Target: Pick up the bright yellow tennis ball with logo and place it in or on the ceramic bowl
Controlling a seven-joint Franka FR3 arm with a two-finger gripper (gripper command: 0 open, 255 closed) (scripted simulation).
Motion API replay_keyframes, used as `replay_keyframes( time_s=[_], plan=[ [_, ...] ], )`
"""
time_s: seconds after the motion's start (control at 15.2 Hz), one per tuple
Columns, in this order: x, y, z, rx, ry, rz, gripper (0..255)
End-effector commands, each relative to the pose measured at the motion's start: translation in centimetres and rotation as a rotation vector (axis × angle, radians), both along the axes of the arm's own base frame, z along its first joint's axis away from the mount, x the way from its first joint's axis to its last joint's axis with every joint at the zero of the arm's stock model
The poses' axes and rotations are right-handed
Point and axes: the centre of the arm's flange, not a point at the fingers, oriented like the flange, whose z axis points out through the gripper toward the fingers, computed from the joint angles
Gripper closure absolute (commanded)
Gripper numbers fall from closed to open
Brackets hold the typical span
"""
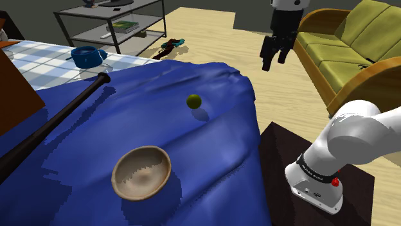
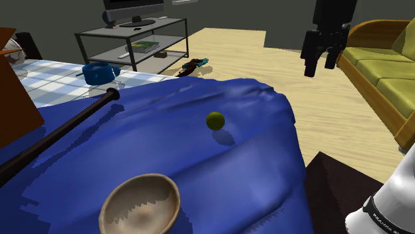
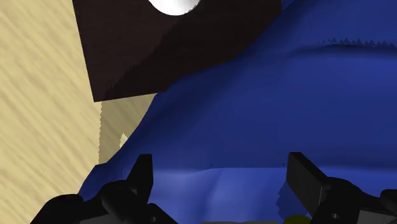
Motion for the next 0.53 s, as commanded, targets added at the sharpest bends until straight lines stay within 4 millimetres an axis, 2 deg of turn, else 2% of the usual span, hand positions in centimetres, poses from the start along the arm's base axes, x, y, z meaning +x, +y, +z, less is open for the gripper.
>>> replay_keyframes(
  time_s=[0.0,0.46],
  plan=[
    [0.0,0.0,0.0,0.0,0.0,0.0,0],
    [5.8,2.3,-5.7,0.047,-0.056,0.074,0]
  ],
)
